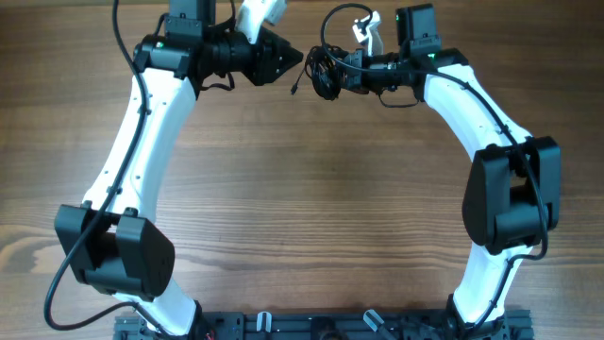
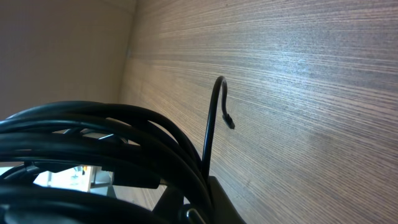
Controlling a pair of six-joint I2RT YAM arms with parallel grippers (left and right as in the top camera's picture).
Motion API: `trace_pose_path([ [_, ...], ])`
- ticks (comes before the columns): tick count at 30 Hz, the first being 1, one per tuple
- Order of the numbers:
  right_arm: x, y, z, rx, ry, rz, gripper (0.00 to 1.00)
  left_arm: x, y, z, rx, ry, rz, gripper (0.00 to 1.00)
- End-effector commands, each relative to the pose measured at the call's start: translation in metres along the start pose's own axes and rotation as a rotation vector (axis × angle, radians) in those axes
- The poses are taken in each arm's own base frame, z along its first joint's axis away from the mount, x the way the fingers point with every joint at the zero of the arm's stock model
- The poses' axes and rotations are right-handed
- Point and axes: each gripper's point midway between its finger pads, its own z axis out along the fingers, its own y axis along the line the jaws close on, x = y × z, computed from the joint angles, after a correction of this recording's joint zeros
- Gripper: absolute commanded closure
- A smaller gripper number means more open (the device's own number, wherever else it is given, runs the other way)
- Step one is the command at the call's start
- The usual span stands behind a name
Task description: Untangle cables
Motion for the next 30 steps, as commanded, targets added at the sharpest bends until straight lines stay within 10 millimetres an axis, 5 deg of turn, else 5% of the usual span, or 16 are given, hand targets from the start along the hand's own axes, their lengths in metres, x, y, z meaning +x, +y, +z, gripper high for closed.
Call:
trace_pose_path([
  [1,0.002,0.004,0.005,-0.034,0.014,-0.023,0.96,-0.008,-0.025,0.001,0.113,-0.027,0.062,0.62],
  [21,0.002,0.009,0.004,-0.063,0.017,-0.015,0.96,-0.003,-0.04,0.016,0.14,-0.002,0.128,0.63],
  [24,0.002,0.009,0.004,-0.063,0.017,-0.014,0.96,0.002,-0.03,0.022,0.101,0.021,0.12,0.77],
  [26,0.002,0.009,0.004,-0.063,0.017,-0.015,0.96,0.005,-0.024,0.025,0.079,0.031,0.117,0.96],
  [30,0.001,0.008,0.004,-0.059,0.016,-0.014,0.96,0.002,-0.02,0.023,0.066,0.02,0.123,0.96],
])
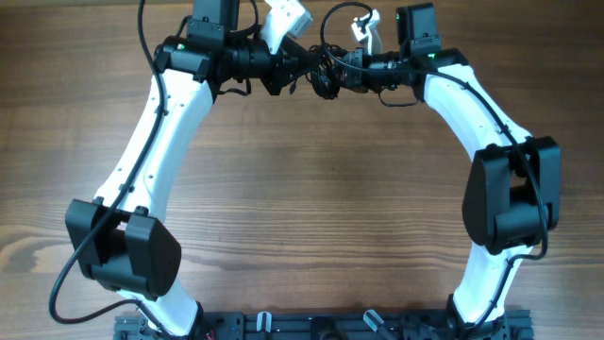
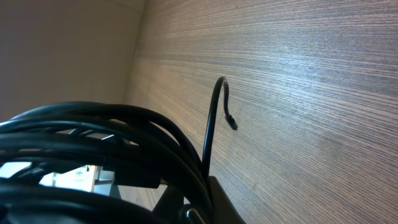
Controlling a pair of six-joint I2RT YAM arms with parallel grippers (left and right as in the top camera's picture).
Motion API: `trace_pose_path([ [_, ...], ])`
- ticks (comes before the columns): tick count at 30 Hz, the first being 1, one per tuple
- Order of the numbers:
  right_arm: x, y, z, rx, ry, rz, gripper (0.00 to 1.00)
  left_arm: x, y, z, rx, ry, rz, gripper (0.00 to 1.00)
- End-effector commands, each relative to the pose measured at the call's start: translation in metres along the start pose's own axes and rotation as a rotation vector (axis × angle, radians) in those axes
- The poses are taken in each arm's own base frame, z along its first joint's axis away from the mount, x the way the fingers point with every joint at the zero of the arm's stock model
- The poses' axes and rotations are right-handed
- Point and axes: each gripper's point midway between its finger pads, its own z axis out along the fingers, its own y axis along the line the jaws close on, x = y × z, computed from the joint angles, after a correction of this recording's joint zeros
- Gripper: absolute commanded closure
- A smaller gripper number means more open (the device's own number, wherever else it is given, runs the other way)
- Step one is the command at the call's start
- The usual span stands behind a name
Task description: Untangle cables
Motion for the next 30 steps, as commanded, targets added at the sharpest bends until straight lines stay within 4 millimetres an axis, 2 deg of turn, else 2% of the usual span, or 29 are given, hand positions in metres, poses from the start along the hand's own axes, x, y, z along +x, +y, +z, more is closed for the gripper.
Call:
trace_pose_path([
  [1,0.002,0.002,0.004,-0.028,0.015,-0.001,0.96,-0.001,0.012,-0.001,-0.032,-0.004,0.013,0.96],
  [6,0.001,-0.004,0.003,0.003,0.004,0.007,0.96,0.001,0.032,-0.02,-0.078,-0.02,-0.022,0.96],
  [12,0.0,-0.01,0.003,0.036,-0.004,0.015,0.96,0.003,0.048,-0.062,-0.152,-0.042,-0.07,0.96],
  [19,-0.001,-0.012,0.003,0.05,-0.008,0.02,0.96,-0.008,0.046,-0.108,-0.226,-0.09,-0.067,0.96],
  [22,-0.001,-0.012,0.003,0.05,-0.007,0.021,0.96,-0.009,0.044,-0.118,-0.242,-0.099,-0.068,0.96],
  [25,-0.001,-0.012,0.003,0.049,-0.007,0.025,0.96,-0.005,0.041,-0.118,-0.234,-0.084,-0.084,0.96],
  [26,0.0,-0.011,0.003,0.046,-0.006,0.028,0.96,-0.004,0.039,-0.116,-0.223,-0.079,-0.093,0.94],
  [27,0.0,-0.011,0.003,0.042,-0.004,0.028,0.96,-0.002,0.036,-0.114,-0.212,-0.073,-0.095,0.87],
  [28,0.0,-0.01,0.003,0.039,-0.004,0.028,0.96,-0.001,0.033,-0.112,-0.205,-0.065,-0.085,0.72],
  [30,0.001,-0.008,0.004,0.027,0.001,0.027,0.96,0.0,0.027,-0.107,-0.187,-0.049,-0.055,0.64],
])
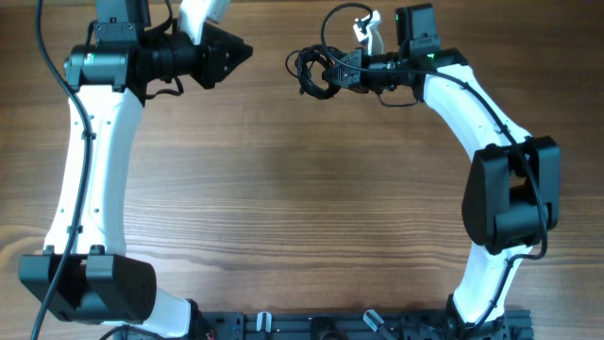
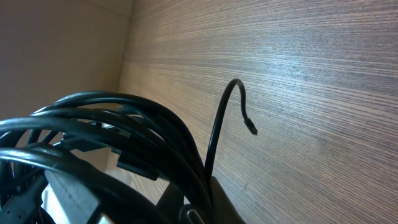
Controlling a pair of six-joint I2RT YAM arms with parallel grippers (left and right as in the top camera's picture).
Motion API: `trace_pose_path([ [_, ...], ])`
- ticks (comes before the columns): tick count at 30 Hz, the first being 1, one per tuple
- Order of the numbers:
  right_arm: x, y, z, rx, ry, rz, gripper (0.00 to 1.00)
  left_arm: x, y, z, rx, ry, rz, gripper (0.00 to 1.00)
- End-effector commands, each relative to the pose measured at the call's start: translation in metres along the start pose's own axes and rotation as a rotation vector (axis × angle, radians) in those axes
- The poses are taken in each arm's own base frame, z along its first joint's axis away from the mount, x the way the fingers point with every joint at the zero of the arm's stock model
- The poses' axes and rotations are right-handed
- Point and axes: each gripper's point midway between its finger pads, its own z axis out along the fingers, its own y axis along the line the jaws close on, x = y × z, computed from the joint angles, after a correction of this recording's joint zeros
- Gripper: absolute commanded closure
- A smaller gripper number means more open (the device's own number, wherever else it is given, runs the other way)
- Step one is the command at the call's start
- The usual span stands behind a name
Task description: Untangle cables
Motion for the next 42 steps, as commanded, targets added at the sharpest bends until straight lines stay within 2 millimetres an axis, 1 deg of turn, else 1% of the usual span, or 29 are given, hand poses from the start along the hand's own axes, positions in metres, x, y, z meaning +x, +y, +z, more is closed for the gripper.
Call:
trace_pose_path([
  [1,0.003,0.005,0.003,-0.046,0.022,-0.001,0.96,-0.004,-0.017,0.006,0.037,0.005,0.072,0.61],
  [2,0.004,0.007,0.003,-0.058,0.026,-0.002,0.96,-0.004,-0.02,0.008,0.044,0.006,0.082,0.6],
  [3,0.005,0.009,0.003,-0.067,0.031,-0.004,0.96,-0.004,-0.025,0.015,0.06,0.012,0.11,0.6],
  [6,0.006,0.011,0.004,-0.074,0.035,-0.004,0.96,0.0,-0.025,0.03,0.069,0.031,0.117,0.62],
  [8,0.006,0.011,0.004,-0.075,0.035,-0.004,0.96,0.008,-0.015,0.045,0.034,0.07,0.117,0.69],
  [10,0.006,0.012,0.004,-0.081,0.038,-0.004,0.96,0.019,-0.006,0.061,0.005,0.114,0.108,0.72],
  [12,0.007,0.013,0.003,-0.088,0.04,-0.004,0.96,0.025,-0.005,0.077,0.017,0.132,0.111,0.72],
  [15,0.006,0.014,0.003,-0.088,0.039,-0.007,0.96,0.024,-0.01,0.091,0.036,0.129,0.133,0.73],
  [19,0.006,0.014,0.003,-0.089,0.038,-0.012,0.96,0.015,-0.021,0.099,0.049,0.101,0.167,0.73],
  [21,0.006,0.014,0.003,-0.089,0.038,-0.011,0.96,0.012,-0.024,0.101,0.05,0.095,0.166,0.74],
  [22,0.006,0.014,0.003,-0.089,0.038,-0.011,0.96,0.012,-0.025,0.102,0.051,0.093,0.167,0.76],
  [23,0.006,0.014,0.003,-0.089,0.038,-0.012,0.96,0.011,-0.024,0.102,0.044,0.093,0.164,0.81],
  [25,0.006,0.014,0.003,-0.089,0.038,-0.011,0.96,0.011,-0.014,0.103,-0.012,0.1,0.128,0.91],
  [27,0.006,0.014,0.003,-0.089,0.038,-0.012,0.96,0.011,-0.005,0.102,-0.065,0.108,0.109,0.96],
  [28,0.006,0.014,0.003,-0.089,0.038,-0.012,0.96,0.013,0.002,0.101,-0.105,0.117,0.111,0.96],
  [31,0.006,0.014,0.003,-0.089,0.038,-0.012,0.96,0.011,0.012,0.1,-0.166,0.116,0.084,0.96],
  [36,0.006,0.014,0.004,-0.088,0.038,-0.015,0.96,0.009,0.011,0.101,-0.169,0.107,0.061,0.96],
  [37,0.006,0.013,0.004,-0.087,0.037,-0.015,0.92,0.009,0.009,0.102,-0.165,0.108,0.057,0.96],
  [38,0.006,0.012,0.004,-0.079,0.035,-0.013,0.81,0.009,0.007,0.103,-0.162,0.111,0.058,0.96],
  [39,0.006,0.01,0.004,-0.066,0.032,-0.01,0.65,0.01,0.005,0.104,-0.159,0.114,0.059,0.96],
  [40,0.005,0.006,0.004,-0.047,0.028,0.006,0.56,0.011,0.002,0.106,-0.153,0.119,0.06,0.96],
  [42,0.005,0.004,0.004,-0.035,0.025,0.015,0.46,0.011,-0.003,0.108,-0.145,0.119,0.04,0.96],
])
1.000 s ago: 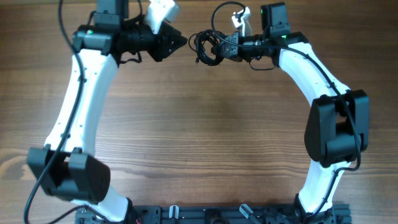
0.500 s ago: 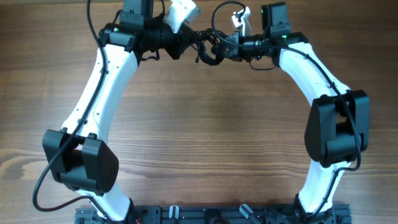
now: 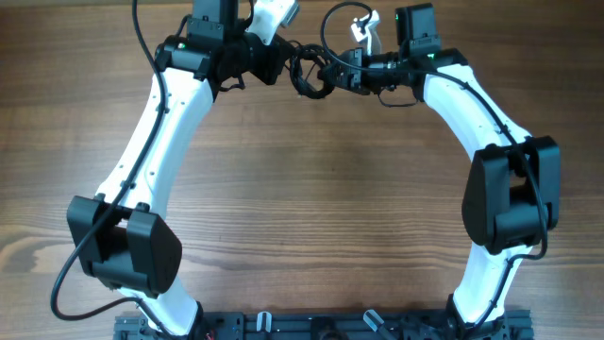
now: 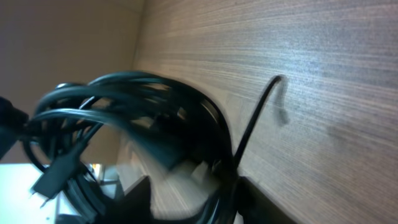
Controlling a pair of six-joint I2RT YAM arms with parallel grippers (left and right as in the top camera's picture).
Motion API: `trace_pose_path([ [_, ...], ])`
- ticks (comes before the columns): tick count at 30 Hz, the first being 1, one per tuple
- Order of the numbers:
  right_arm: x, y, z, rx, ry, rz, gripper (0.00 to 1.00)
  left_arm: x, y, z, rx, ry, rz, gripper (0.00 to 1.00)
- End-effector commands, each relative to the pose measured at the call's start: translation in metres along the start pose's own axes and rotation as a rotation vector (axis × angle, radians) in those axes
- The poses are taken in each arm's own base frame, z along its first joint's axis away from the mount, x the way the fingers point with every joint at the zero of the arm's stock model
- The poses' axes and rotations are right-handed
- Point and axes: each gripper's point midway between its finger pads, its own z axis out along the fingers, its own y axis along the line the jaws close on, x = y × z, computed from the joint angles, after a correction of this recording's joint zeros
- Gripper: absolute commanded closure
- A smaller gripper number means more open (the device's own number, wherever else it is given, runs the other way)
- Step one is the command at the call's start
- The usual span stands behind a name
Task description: Untangle cables
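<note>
A black tangle of cables (image 3: 312, 73) hangs near the table's far edge. My right gripper (image 3: 342, 72) is shut on its right side. In the right wrist view the cables (image 4: 124, 118) loop out, blurred, from between the dark fingers (image 4: 264, 199) of the right gripper (image 4: 205, 200). One free cable end (image 4: 273, 87) curls over the wood. My left gripper (image 3: 279, 62) is against the tangle's left side. Its jaws are hidden among the cables.
The wooden table (image 3: 311, 208) runs from the arms' black base rail (image 3: 321, 327) at the front to the far edge. A cable loop (image 3: 330, 21) rises behind my right wrist, beside a white part (image 3: 366, 26).
My left gripper was well to the left of the tangle and apart from it; now it is back against its left side. The right wrist view has gone blurred and the cables sit differently.
My right gripper held the tangle throughout. First the left gripper was a short way left of it, then against it. Then the left arm stood far to the left with the tangle spread looser. Now it is at the tangle again.
</note>
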Motion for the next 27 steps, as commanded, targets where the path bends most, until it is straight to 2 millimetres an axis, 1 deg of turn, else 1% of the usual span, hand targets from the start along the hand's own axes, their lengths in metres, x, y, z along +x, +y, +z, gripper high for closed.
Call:
trace_pose_path([
  [1,0.001,-0.007,0.004,0.023,0.002,0.011,0.44,-0.006,-0.01,0.002,0.006,-0.005,-0.024,0.96],
  [4,0.004,-0.008,0.004,0.027,0.012,0.025,0.42,-0.008,-0.019,0.004,0.019,-0.005,-0.011,0.96],
  [7,0.011,-0.012,0.003,0.045,0.035,0.063,0.41,-0.01,-0.028,0.004,0.041,-0.01,-0.007,0.96],
  [9,0.017,-0.026,0.002,0.121,0.041,0.114,0.4,-0.016,-0.036,-0.001,0.07,-0.03,-0.013,0.96],
  [10,0.019,-0.028,0.002,0.132,0.047,0.128,0.4,-0.02,-0.037,-0.005,0.065,-0.043,-0.006,0.96],
  [12,0.022,-0.023,0.002,0.103,0.063,0.11,0.4,-0.025,-0.036,-0.009,0.059,-0.062,0.002,0.96],
  [15,0.026,-0.006,0.002,0.005,0.094,0.067,0.4,-0.028,-0.027,-0.012,0.024,-0.074,0.003,0.96],
  [18,0.027,-0.006,0.002,0.003,0.096,0.073,0.4,-0.028,-0.021,-0.014,0.012,-0.079,-0.004,0.96],
  [20,0.021,-0.006,0.003,0.009,0.077,0.072,0.4,-0.028,-0.02,-0.015,0.011,-0.082,-0.003,0.96],
  [24,0.005,-0.001,0.004,-0.013,0.024,0.036,0.41,-0.03,-0.021,-0.018,0.01,-0.087,0.0,0.96],
  [25,0.001,0.001,0.004,-0.017,0.01,0.027,0.42,-0.031,-0.022,-0.019,0.009,-0.09,0.001,0.96],
  [26,-0.003,0.0,0.004,-0.009,-0.005,0.017,0.45,-0.032,-0.022,-0.021,0.009,-0.093,0.002,0.96],
  [27,-0.005,-0.002,0.004,0.006,-0.016,0.015,0.47,-0.033,-0.023,-0.022,0.008,-0.096,0.004,0.96],
])
